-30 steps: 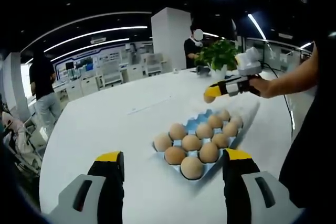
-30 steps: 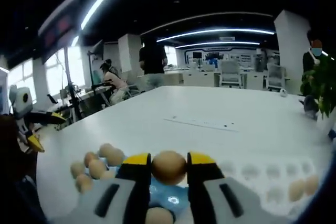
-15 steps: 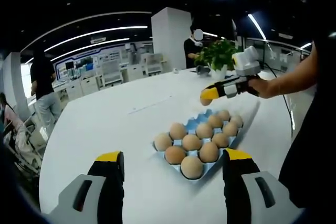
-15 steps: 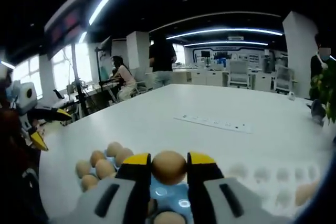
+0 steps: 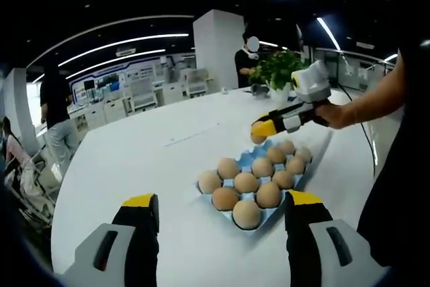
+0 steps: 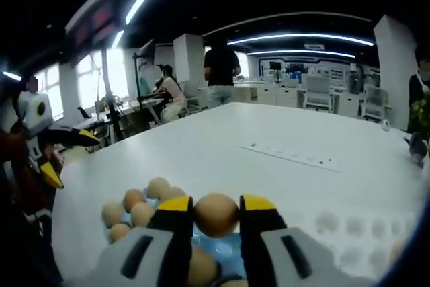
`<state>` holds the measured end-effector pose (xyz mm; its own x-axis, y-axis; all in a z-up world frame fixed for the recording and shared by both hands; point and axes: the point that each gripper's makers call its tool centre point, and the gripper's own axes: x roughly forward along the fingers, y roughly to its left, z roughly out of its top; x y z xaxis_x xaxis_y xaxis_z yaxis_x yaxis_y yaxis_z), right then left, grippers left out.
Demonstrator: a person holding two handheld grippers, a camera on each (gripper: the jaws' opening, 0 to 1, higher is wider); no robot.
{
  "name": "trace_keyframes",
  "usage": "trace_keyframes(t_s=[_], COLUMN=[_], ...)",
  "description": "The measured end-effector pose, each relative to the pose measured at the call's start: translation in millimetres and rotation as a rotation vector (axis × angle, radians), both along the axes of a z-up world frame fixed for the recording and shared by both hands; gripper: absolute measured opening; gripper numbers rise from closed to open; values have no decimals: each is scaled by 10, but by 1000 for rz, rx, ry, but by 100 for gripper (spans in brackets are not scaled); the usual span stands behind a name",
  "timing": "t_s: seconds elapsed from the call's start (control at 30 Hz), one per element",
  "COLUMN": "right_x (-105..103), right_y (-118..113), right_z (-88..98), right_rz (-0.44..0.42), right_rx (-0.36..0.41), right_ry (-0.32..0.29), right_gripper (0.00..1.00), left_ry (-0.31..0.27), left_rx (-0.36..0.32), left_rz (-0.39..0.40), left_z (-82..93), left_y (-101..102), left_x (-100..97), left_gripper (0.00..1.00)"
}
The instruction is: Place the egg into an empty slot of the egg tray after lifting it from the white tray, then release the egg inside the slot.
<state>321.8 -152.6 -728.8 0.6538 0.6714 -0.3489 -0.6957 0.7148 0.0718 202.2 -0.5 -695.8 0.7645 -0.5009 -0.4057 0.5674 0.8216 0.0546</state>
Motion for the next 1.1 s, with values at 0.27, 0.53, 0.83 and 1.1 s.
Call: trace_keyframes(t_s=[0.27, 0.53, 0.83, 1.1], right_x=[-3, 25, 25, 25], right_y=[139, 202, 296, 323], right_z=[-97, -198, -302, -400], right_rz=[30, 40, 48, 44], right_rx=[-19, -32, -34, 4], right_ry=[6, 26, 51, 118], right_gripper=[26, 26, 26, 27], left_ry=[2, 1, 4, 4], left_rx=[-2, -4, -5, -2], left_rz=[4, 13, 19, 22], left_z=[-3, 1, 1, -6], left_y=[10, 27, 46, 57], left_x=[-6, 1, -18, -30], left_gripper=[78, 78, 78, 78])
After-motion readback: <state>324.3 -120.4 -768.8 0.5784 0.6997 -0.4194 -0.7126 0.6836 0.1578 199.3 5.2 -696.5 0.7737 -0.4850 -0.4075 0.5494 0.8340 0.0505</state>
